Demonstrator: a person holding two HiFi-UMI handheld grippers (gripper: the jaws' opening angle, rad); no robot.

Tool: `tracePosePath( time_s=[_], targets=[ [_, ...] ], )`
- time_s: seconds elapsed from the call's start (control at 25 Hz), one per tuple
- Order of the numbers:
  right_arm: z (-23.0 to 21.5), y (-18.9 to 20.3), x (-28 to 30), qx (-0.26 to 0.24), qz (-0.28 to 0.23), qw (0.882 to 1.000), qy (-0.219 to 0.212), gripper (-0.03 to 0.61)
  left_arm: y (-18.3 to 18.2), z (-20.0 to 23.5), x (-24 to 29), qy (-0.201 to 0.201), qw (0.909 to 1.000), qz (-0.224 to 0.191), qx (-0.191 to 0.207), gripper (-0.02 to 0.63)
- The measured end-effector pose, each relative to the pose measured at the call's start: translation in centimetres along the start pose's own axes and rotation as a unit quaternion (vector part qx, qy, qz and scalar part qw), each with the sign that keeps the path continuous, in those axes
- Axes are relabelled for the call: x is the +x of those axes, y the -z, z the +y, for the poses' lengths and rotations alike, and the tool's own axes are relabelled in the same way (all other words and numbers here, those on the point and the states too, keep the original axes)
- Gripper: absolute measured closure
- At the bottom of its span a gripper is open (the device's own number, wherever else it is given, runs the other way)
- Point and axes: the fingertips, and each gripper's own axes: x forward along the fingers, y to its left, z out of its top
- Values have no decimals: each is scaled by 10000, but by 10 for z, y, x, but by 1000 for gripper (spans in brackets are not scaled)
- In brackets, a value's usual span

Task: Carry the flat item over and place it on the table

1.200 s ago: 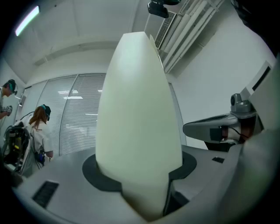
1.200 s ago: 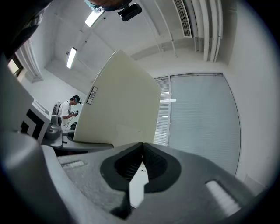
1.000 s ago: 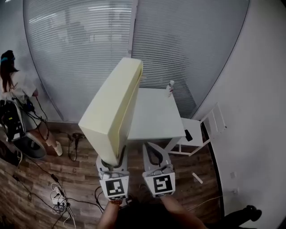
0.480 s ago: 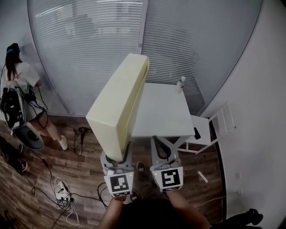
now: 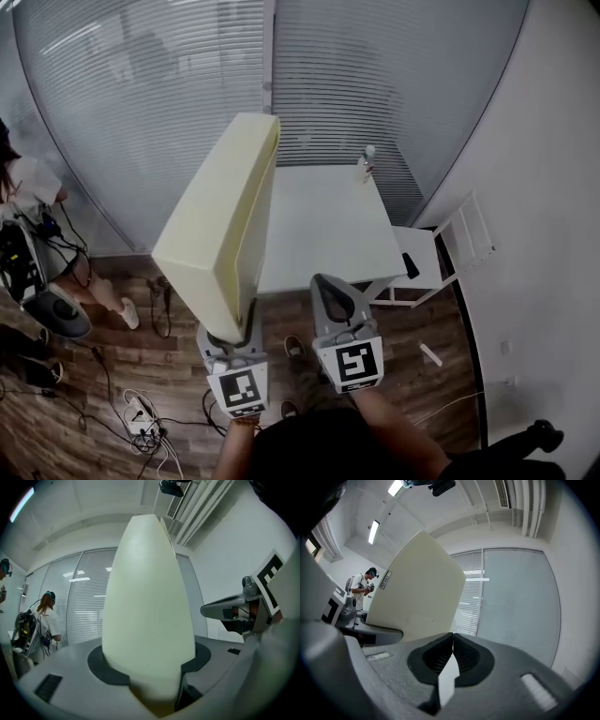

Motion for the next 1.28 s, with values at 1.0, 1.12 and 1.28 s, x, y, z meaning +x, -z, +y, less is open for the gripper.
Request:
tracePosePath(
  time_s=[1.0,1.12,1.28],
  targets=[
    [-47,38,92,230,396,9989,-46,580,66,3,99,437,9939,1013,-27,347],
    [-59,42,101,256,363,9990,1,580,75,3,110,437,9921,1170,-64,347],
    [-73,50,113,323,392,9987,15,580,81,3,124,454,9896,1355,130,347]
  ],
)
